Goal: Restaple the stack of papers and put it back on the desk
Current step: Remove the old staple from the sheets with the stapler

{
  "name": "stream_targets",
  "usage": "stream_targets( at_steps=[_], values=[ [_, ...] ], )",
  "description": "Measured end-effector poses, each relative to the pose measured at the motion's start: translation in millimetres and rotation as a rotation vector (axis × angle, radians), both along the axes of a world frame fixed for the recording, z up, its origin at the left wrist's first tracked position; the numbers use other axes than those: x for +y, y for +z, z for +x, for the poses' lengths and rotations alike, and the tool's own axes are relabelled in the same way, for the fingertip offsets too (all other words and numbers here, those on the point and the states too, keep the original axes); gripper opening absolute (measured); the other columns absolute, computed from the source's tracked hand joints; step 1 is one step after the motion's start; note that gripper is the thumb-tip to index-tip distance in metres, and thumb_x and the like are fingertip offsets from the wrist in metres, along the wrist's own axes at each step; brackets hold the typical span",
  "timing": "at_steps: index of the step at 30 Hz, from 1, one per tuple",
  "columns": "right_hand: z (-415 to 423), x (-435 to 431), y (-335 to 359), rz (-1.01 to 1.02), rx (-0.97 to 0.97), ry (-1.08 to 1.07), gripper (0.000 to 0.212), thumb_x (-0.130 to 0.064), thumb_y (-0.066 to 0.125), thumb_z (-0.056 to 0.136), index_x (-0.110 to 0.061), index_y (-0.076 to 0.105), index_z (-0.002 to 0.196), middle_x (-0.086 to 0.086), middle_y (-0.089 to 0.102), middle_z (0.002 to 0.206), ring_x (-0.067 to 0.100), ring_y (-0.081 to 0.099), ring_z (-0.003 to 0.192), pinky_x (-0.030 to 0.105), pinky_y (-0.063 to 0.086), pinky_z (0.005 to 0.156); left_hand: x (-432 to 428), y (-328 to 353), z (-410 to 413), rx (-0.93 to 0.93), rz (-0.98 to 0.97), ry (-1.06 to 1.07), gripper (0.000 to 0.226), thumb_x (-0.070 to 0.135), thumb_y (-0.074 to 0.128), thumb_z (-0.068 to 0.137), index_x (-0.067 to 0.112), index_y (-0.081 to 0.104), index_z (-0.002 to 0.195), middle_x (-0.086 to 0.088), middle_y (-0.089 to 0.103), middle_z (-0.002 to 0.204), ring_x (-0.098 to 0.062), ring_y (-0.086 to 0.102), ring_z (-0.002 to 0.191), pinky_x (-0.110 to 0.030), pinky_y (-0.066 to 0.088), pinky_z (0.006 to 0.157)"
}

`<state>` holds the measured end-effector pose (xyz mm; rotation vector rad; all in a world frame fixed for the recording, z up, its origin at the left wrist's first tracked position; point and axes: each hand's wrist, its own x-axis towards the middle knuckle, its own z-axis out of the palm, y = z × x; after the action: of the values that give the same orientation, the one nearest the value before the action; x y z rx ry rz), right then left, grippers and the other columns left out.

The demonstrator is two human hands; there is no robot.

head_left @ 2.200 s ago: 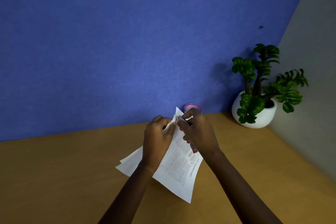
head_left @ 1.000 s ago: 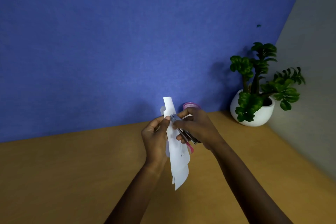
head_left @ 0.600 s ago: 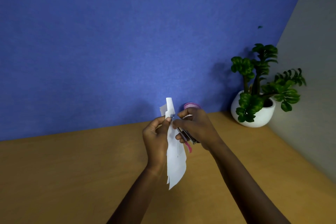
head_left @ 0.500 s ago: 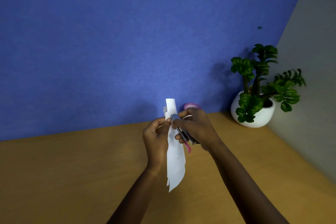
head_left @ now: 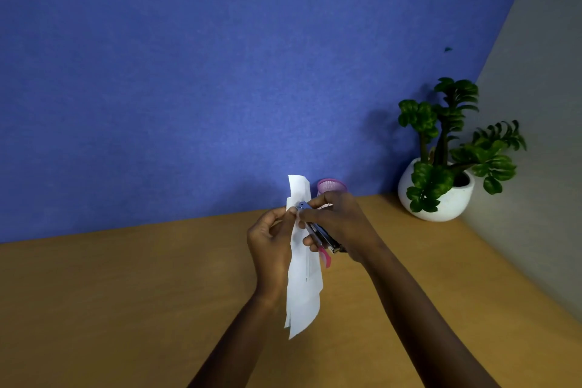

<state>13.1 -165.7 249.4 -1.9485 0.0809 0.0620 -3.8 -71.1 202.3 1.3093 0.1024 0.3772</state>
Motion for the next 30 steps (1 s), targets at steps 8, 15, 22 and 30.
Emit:
stream_targets(
  at_steps=[8,15,22,30],
  values=[
    [-4,4,0,0.154,0.012,-0.009,0.012,-0.017,0.063,0.085,-0.012,0.054,0.078,0.005,0.063,0.067,0.012,0.059,0.040,0.016,0.052,0.042,0,-4,5,-0.042,0.057,0.019,0.007,0.006,0.061,0.083,0.008,0.067,0.081,0.002,0.067,0.073,-0.018,0.065,0.069,-0.030,0.053,0.069],
    [-7,10,-6,0.285,0.045,-0.056,0.017,-0.020,0.060,0.087,-0.003,0.060,0.087,0.013,0.067,0.076,0.012,0.061,0.043,0.022,0.056,0.049,0,-10,9,-0.097,0.053,0.082,0.009,0.003,0.062,0.081,0.011,0.066,0.083,-0.006,0.068,0.079,-0.018,0.064,0.068,-0.021,0.053,0.066],
    [-12,15,-11,0.449,0.034,-0.106,0.021,-0.017,0.059,0.088,0.003,0.059,0.089,0.009,0.062,0.060,0.010,0.056,0.035,0.018,0.049,0.041,-5,-12,13,-0.112,-0.007,0.115,0.009,0.002,0.060,0.083,0.005,0.068,0.083,0.004,0.065,0.060,-0.002,0.060,0.049,-0.014,0.051,0.052],
    [-9,16,-15,0.574,0.054,-0.106,0.018,-0.015,0.058,0.087,0.002,0.058,0.086,0.010,0.059,0.053,0.014,0.054,0.036,0.020,0.047,0.043,-8,-12,14,-0.152,-0.057,0.100,0.023,0.001,0.059,0.083,0.021,0.066,0.074,-0.002,0.054,0.049,-0.004,0.044,0.036,-0.015,0.042,0.042]
  ],
)
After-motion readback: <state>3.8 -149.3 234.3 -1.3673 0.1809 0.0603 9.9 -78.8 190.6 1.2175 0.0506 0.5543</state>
